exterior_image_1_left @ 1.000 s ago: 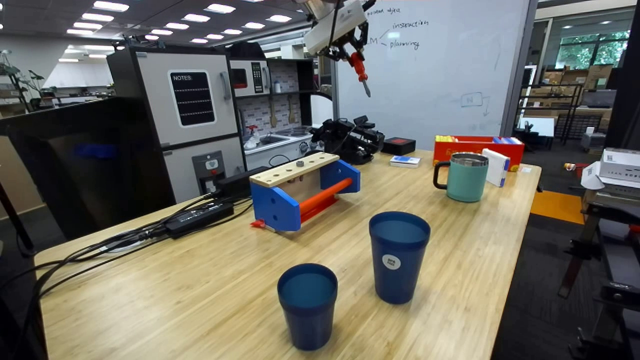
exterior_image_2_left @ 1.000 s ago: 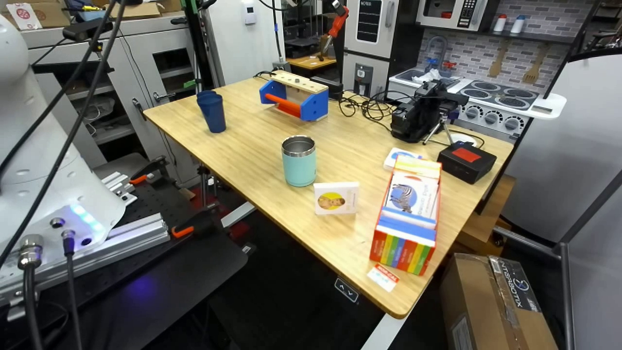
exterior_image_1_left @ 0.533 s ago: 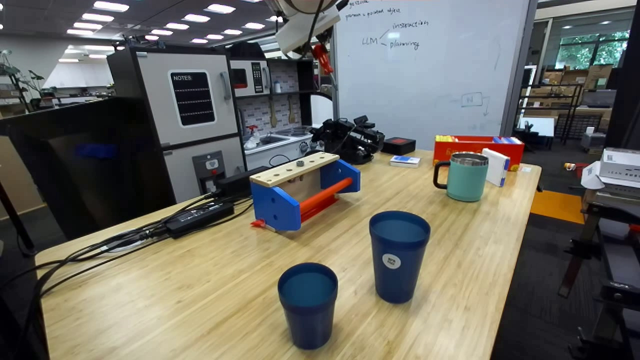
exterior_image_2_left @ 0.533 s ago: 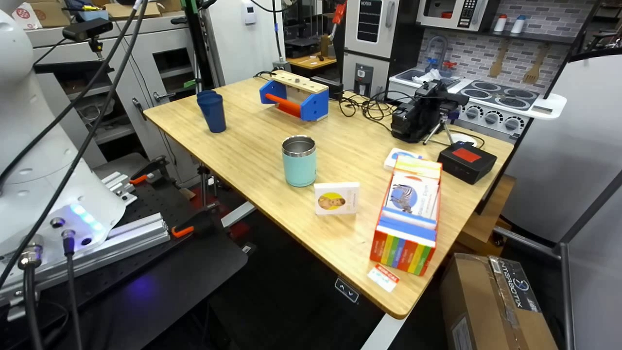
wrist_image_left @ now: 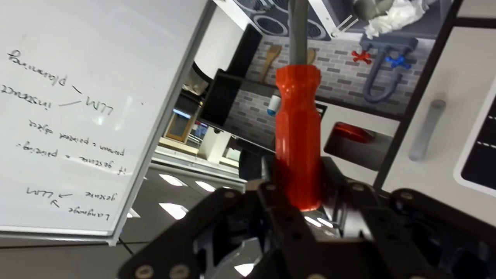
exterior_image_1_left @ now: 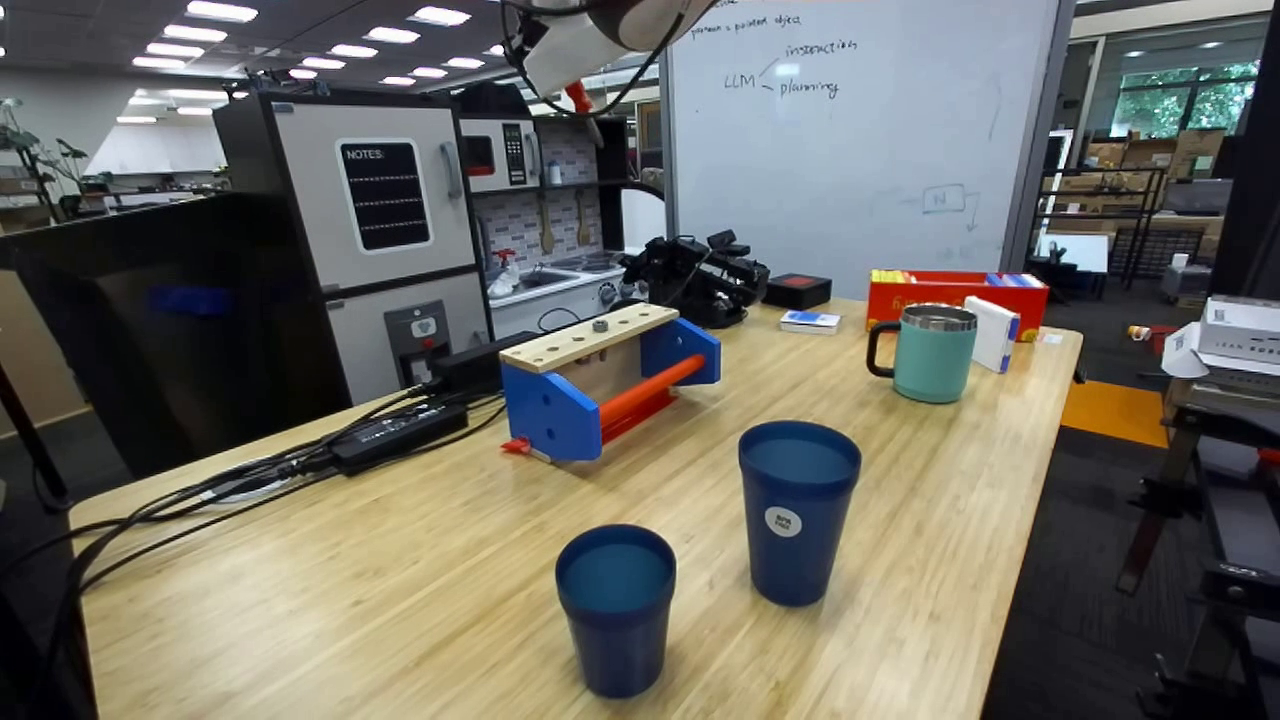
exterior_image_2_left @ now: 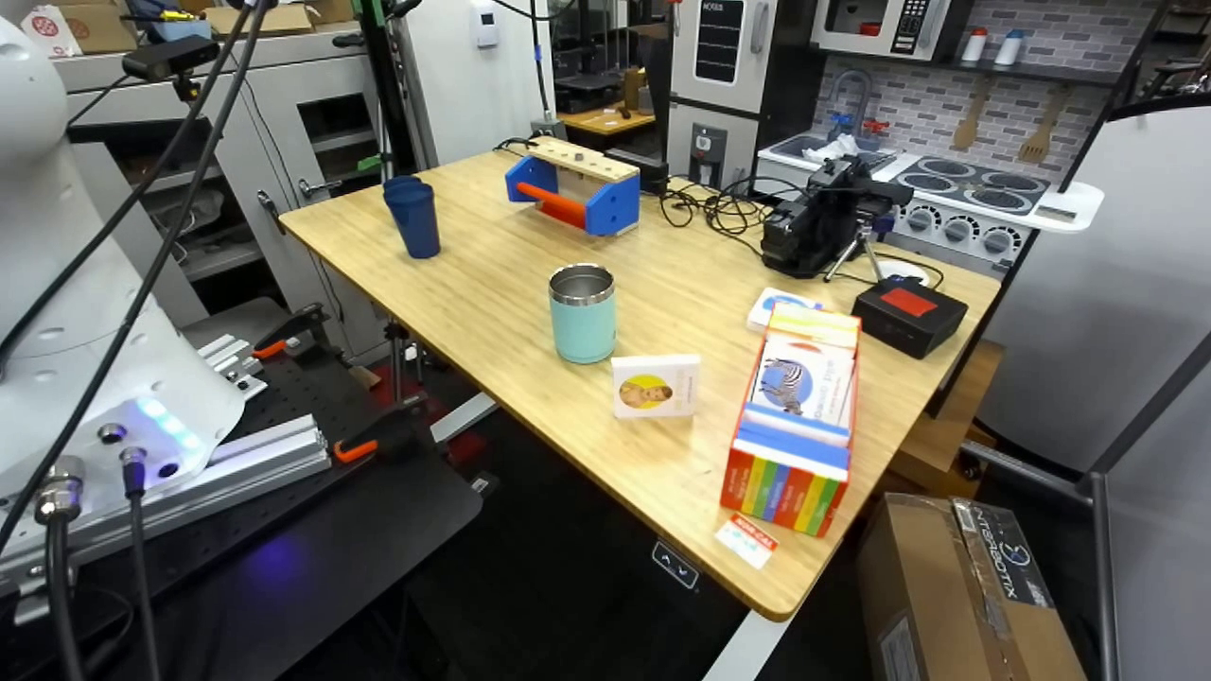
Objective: Put the screwdriver in the right most hole
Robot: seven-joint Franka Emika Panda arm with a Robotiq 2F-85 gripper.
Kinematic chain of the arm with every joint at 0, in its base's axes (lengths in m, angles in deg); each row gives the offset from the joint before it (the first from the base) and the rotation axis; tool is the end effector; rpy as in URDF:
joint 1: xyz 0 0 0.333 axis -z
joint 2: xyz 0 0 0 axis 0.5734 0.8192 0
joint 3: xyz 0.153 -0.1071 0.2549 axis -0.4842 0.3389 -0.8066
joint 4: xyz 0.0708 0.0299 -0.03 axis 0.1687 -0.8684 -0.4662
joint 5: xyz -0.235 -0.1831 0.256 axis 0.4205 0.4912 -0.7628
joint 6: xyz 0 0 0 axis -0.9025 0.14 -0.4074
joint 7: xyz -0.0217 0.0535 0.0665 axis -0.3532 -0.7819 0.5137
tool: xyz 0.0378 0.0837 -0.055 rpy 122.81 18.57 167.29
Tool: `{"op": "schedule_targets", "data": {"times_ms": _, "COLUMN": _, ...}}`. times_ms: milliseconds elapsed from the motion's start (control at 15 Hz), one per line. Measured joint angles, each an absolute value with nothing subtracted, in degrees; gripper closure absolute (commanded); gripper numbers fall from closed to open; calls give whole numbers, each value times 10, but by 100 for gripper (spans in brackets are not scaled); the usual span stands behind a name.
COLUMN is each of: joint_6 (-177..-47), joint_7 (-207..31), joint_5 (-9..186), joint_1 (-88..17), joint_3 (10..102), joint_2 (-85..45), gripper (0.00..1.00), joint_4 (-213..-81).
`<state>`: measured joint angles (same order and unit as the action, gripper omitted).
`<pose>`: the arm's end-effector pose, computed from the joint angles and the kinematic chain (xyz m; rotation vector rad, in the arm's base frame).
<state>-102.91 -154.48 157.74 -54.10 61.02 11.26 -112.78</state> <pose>0.7909 0.1579 0.4237 2.0564 -0.3677 1.2496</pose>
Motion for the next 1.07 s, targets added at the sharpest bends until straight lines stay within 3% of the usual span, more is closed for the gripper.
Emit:
{"op": "schedule_targets", "data": {"times_ms": 333, "joint_6": -1138, "joint_7": -1689, "joint_5": 1668, "joint_1": -540, "joint_3": 633, "joint_2": 46, "gripper": 93, "joint_4": -1241}}
{"op": "schedule_targets", "data": {"times_ms": 1067, "joint_6": -1150, "joint_7": -1887, "joint_5": 1766, "joint_1": -495, "joint_3": 537, "joint_2": -227, "gripper": 93, "joint_4": -1643}}
